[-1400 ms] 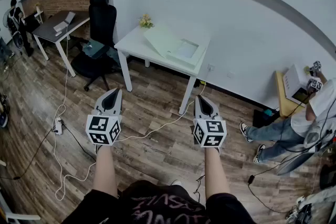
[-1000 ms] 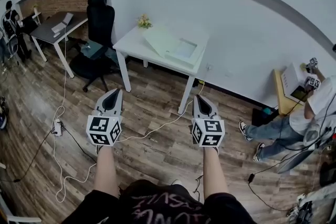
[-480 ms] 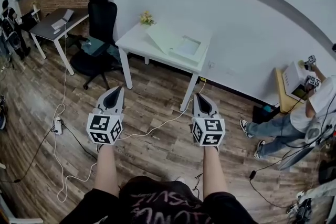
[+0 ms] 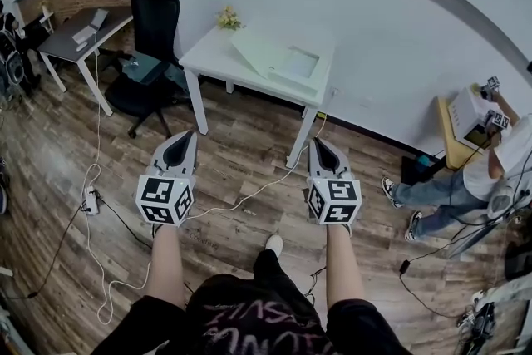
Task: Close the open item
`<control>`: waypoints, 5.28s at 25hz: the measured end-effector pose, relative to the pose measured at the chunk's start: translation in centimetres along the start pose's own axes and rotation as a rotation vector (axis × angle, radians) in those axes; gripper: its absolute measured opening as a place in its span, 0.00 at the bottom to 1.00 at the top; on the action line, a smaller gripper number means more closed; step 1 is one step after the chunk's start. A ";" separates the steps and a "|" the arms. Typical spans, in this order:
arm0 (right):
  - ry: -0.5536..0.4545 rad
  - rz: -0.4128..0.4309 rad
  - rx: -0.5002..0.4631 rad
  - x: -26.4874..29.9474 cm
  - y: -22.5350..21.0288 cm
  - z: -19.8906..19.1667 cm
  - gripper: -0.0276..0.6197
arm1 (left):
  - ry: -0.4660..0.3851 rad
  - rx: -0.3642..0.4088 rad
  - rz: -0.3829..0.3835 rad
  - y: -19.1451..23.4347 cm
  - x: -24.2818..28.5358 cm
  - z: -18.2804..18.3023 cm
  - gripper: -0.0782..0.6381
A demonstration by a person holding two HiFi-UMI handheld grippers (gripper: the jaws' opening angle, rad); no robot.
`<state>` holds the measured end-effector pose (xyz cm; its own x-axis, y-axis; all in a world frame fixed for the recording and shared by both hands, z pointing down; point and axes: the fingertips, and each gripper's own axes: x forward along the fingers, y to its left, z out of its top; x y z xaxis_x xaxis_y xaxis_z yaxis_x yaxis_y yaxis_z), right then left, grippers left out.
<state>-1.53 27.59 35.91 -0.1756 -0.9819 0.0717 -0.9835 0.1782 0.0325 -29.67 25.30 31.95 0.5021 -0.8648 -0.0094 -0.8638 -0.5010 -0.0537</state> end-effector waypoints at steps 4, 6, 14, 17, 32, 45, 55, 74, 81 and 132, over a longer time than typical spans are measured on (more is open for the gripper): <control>0.013 0.027 0.004 3.1 -0.6 -0.9 0.08 | 0.010 0.005 -0.010 0.9 2.7 -0.6 0.13; 0.010 0.024 0.020 4.7 -1.3 -1.0 0.08 | 0.015 0.003 -0.011 1.5 4.3 -0.8 0.13; 0.014 0.064 0.035 12.6 -3.9 -2.2 0.08 | 0.040 -0.003 0.004 3.6 12.1 -2.7 0.13; 0.016 0.080 0.034 16.0 -5.9 -2.4 0.08 | 0.057 0.004 0.010 3.9 15.8 -3.4 0.13; 0.054 0.098 0.073 28.8 -17.1 -3.0 0.08 | 0.097 0.006 0.056 4.2 32.1 -3.4 0.13; 0.039 0.070 0.081 32.6 -21.7 -3.9 0.08 | 0.095 0.042 0.019 3.7 38.2 -3.8 0.13; 0.056 0.012 0.067 38.5 -23.5 -4.7 0.08 | 0.097 0.014 -0.035 6.8 45.0 -6.0 0.13; 0.138 -0.126 0.052 57.0 -23.7 -4.4 0.08 | 0.156 -0.040 -0.166 20.7 63.0 -9.6 0.13; 0.161 -0.197 0.042 61.8 -24.2 -4.3 0.08 | 0.169 -0.044 -0.227 24.9 68.6 -10.6 0.13; 0.332 -0.287 0.075 66.1 -27.1 -11.5 0.08 | 0.316 -0.074 -0.602 22.4 75.2 -21.7 0.18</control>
<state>14.05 -41.44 51.20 0.1171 -0.9147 0.3868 -0.9929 -0.1161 0.0261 -12.22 -51.72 51.71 0.8695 -0.3976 0.2930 -0.4438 -0.8893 0.1104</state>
